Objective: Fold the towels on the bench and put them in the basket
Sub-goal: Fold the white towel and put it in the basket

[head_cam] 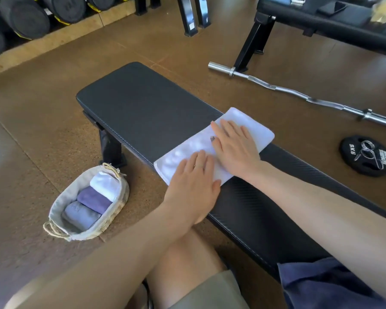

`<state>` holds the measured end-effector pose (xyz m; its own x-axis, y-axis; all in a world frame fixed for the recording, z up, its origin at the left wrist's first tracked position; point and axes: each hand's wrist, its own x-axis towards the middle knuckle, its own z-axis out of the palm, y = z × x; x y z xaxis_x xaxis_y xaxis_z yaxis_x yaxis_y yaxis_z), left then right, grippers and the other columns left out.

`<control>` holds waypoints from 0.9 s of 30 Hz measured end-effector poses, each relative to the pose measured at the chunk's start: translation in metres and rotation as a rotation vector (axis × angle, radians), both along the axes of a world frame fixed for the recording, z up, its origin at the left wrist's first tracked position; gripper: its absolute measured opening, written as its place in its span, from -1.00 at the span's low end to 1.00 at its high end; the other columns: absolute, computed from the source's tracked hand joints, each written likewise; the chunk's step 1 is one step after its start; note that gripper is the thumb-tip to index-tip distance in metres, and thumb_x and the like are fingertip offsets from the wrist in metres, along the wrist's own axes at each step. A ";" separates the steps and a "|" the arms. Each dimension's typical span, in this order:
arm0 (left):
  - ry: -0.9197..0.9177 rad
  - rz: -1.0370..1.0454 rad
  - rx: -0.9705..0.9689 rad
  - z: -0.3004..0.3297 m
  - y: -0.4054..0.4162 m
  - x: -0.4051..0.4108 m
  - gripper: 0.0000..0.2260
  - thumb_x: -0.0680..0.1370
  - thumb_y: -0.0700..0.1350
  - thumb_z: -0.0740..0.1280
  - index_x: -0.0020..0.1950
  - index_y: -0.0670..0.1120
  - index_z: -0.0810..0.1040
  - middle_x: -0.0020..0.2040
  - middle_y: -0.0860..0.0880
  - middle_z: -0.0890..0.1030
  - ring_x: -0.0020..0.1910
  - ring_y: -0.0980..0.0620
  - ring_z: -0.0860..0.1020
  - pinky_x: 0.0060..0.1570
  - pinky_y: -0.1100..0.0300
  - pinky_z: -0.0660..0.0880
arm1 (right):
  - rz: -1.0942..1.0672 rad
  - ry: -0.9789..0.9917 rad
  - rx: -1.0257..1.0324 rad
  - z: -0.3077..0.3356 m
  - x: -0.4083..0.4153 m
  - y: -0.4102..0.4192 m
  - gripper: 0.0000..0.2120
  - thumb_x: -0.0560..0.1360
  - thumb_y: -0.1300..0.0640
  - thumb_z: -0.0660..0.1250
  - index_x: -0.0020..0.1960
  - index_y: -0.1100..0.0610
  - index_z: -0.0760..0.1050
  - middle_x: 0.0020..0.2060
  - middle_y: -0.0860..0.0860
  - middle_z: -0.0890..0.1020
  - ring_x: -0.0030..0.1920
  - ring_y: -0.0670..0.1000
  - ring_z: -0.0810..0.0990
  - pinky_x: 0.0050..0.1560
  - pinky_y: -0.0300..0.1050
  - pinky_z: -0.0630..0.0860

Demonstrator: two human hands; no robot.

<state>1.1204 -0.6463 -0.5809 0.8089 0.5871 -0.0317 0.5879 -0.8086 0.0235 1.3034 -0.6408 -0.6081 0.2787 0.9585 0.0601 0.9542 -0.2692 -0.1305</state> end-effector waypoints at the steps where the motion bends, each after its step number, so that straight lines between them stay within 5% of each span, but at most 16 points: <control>1: 0.076 0.039 -0.036 -0.005 0.001 -0.004 -0.35 0.61 0.16 -0.23 0.61 -0.15 0.07 0.60 -0.20 0.15 0.56 -0.18 0.14 0.50 -0.09 0.15 | -0.005 -0.006 -0.021 -0.002 0.003 -0.002 -0.33 0.58 -0.15 -0.28 0.60 0.03 0.16 0.56 0.07 0.24 0.52 0.09 0.20 0.48 0.10 0.15; 3: 0.124 0.103 -0.132 -0.013 0.011 -0.011 -0.36 0.62 0.23 -0.27 0.64 -0.03 -0.22 0.64 -0.13 -0.21 0.62 -0.13 -0.20 0.57 -0.09 -0.14 | 0.003 -0.012 -0.026 -0.003 0.007 -0.002 -0.29 0.55 -0.18 -0.30 0.60 0.03 0.16 0.55 0.04 0.25 0.48 0.09 0.23 0.43 0.09 0.18; 5: 0.105 0.160 -0.195 -0.014 0.020 -0.016 -0.37 0.64 0.27 -0.19 0.63 0.04 -0.29 0.63 -0.14 -0.30 0.60 -0.13 -0.30 0.56 -0.07 -0.22 | 0.004 -0.003 -0.041 -0.002 0.012 0.000 -0.32 0.57 -0.18 -0.29 0.60 0.00 0.14 0.54 0.02 0.24 0.47 0.07 0.22 0.42 0.07 0.17; 10: 0.072 0.248 -0.210 -0.016 0.023 -0.024 -0.36 0.61 0.34 -0.18 0.62 0.14 -0.28 0.62 -0.15 -0.31 0.60 -0.16 -0.29 0.57 -0.06 -0.22 | -0.007 0.038 -0.085 0.002 0.031 0.003 -0.49 0.69 -0.11 -0.13 0.62 -0.06 0.05 0.59 0.00 0.14 0.55 0.07 0.09 0.53 0.08 0.04; 16: 0.024 0.263 -0.221 -0.018 0.024 -0.024 -0.33 0.58 0.40 -0.15 0.61 0.17 -0.25 0.62 -0.13 -0.30 0.60 -0.12 -0.29 0.58 -0.04 -0.22 | -0.216 -0.098 -0.084 0.009 0.051 0.003 -0.43 0.63 -0.14 -0.22 0.59 -0.03 0.10 0.49 0.13 0.31 0.45 0.18 0.27 0.46 0.16 0.14; 19: 0.031 0.271 -0.209 -0.020 0.025 -0.024 -0.31 0.57 0.41 -0.13 0.61 0.16 -0.25 0.62 -0.15 -0.29 0.60 -0.13 -0.28 0.57 -0.03 -0.22 | 0.066 -0.096 0.016 0.020 0.015 0.001 -0.46 0.64 -0.11 -0.16 0.57 0.00 0.17 0.47 0.12 0.32 0.43 0.18 0.29 0.40 0.13 0.21; 22: 0.038 0.260 -0.213 -0.021 0.025 -0.024 -0.30 0.57 0.42 -0.12 0.61 0.16 -0.25 0.62 -0.15 -0.29 0.60 -0.13 -0.28 0.57 -0.03 -0.22 | 0.231 0.031 -0.087 0.005 0.001 -0.016 -0.46 0.65 -0.13 -0.20 0.62 -0.11 0.07 0.61 0.00 0.13 0.59 0.05 0.08 0.53 0.07 0.04; 27: 0.044 0.261 -0.195 -0.017 0.026 -0.024 -0.29 0.55 0.44 -0.14 0.62 0.17 -0.22 0.63 -0.14 -0.23 0.61 -0.15 -0.21 0.57 -0.04 -0.19 | -0.019 -0.016 -0.118 0.005 0.044 -0.019 -0.50 0.69 -0.08 -0.16 0.62 -0.10 0.05 0.62 0.01 0.09 0.59 0.07 0.03 0.57 0.09 -0.04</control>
